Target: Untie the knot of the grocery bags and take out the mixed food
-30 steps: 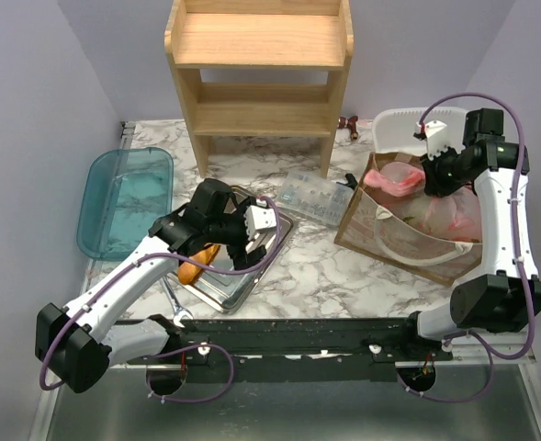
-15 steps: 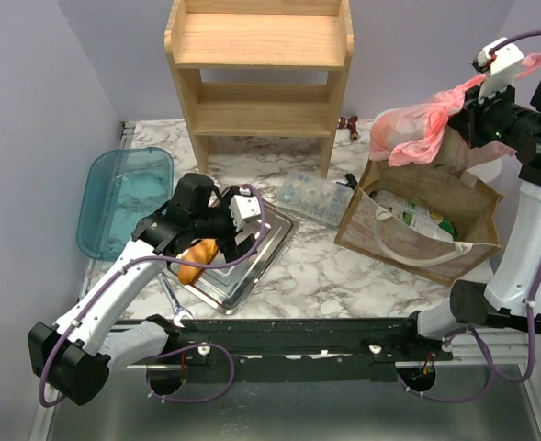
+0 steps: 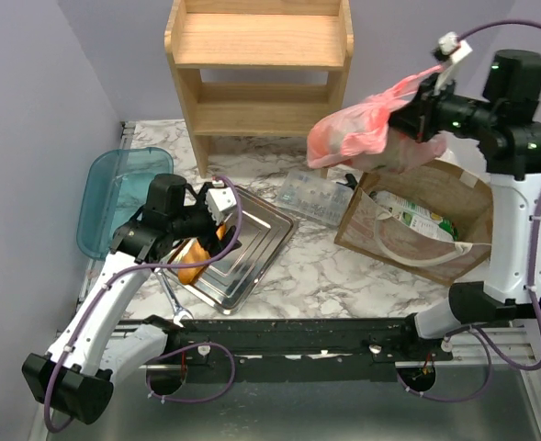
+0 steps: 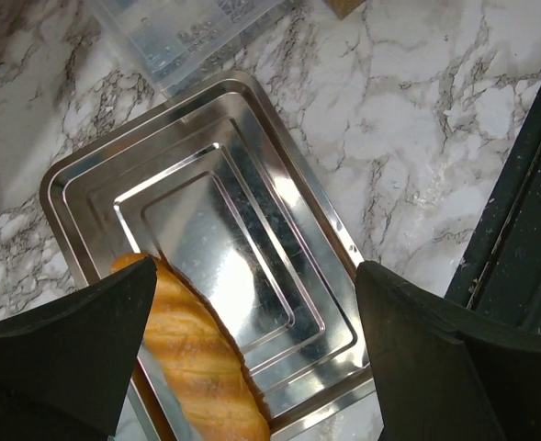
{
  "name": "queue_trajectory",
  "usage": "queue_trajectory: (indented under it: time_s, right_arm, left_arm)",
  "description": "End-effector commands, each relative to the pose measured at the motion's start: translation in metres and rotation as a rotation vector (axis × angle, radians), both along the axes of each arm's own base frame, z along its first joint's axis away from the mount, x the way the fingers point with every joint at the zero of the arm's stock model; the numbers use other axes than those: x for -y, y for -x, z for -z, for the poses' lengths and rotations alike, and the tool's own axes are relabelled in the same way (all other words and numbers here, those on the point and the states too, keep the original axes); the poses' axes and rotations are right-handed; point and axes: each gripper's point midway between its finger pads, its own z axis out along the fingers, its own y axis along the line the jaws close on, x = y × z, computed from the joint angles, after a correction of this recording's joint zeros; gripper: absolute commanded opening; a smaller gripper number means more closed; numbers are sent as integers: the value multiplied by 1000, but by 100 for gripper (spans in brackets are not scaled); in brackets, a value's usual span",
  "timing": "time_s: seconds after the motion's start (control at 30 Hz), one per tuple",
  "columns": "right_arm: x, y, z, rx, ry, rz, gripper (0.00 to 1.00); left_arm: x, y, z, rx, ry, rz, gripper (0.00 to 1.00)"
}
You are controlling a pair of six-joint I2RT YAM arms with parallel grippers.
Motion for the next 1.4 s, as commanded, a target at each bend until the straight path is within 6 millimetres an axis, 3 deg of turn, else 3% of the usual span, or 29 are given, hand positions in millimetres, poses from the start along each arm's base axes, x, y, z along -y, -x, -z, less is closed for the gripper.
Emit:
queue_trajectory:
  time_s: [0.0, 0.13, 0.27, 0.37, 0.47, 0.6, 0.73, 0.97, 1.13, 1.27, 1.37]
  right_arm:
    - [-63, -10, 1, 29, -17, -128, 0]
    - [-130, -1, 18, 27, 31, -251, 1]
    - [-174, 4, 61, -39, 99, -345, 1]
    - [-187, 5, 103, -115, 158, -395, 1]
    - [-187, -2, 145, -152, 227, -406, 1]
    - [-163, -8, 212, -177, 382, -361, 1]
    - [-126, -3, 244, -231, 443, -291, 1]
    - [-36, 10, 271, -285, 564, -138, 1]
    - [38, 5, 270, -316, 585, -33, 1]
    - [79, 14, 280, -359, 626, 4, 1]
    - [93, 21, 289, -370, 679, 9, 1]
  left_arm:
    - [-12, 9, -6, -8, 28, -42, 90]
    - [-22, 14, -2, -6, 26, -89, 90]
    - [-35, 20, 0, -1, 20, -142, 90]
    - [-42, 23, 1, 8, 20, -173, 90]
    - [-46, 25, 3, 6, 19, -193, 90]
    - [-49, 27, 1, 10, 22, -212, 90]
    - [-52, 29, 0, 26, 12, -218, 90]
    - [-51, 28, 0, 31, 16, -211, 90]
    - [-46, 27, 1, 19, 23, -184, 90]
    - [-45, 25, 1, 30, 11, -160, 90]
    - [-45, 22, 2, 38, -2, -152, 90]
